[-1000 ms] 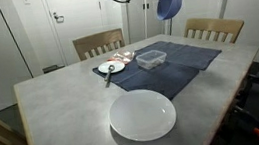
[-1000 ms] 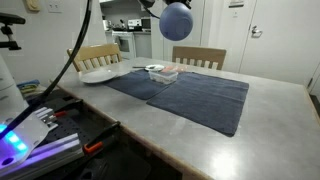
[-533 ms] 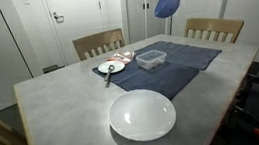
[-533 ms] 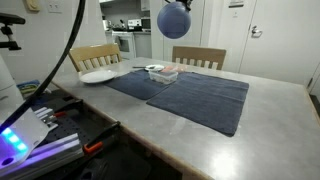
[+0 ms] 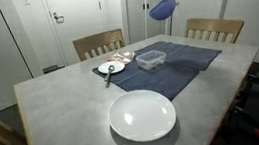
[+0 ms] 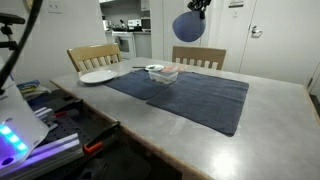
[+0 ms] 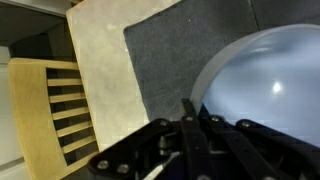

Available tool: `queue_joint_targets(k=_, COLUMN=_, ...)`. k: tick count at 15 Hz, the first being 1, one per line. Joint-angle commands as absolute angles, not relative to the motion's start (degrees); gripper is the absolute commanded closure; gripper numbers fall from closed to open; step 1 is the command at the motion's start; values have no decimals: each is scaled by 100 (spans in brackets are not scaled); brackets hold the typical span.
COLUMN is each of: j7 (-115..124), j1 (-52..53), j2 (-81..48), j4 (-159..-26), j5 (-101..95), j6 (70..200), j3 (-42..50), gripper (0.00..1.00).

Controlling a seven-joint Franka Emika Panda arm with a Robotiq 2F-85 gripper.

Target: Pour the contents from the blue bowl into the white bowl then put the blue bowl on the table

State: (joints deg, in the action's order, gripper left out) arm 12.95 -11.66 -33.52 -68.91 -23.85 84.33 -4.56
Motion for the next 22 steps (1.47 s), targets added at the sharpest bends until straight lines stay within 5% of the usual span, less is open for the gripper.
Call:
queue_joint_targets(k=1, j7=1582, j1=-1076, j2=-2570, j4=-8262, j5=-2055, j6=9565, j3=159, gripper=99)
queue_joint_targets(k=12, j7=2980, j1=-851, j2=-1949, j4=-10347, j5=-1805, j6=12299, j3=1031, gripper=99)
queue_joint_targets(k=22, j7=2640, j1=-958, j2=-2197, j4=-10343, j5=-226, j6=11980, j3=1051, gripper=99)
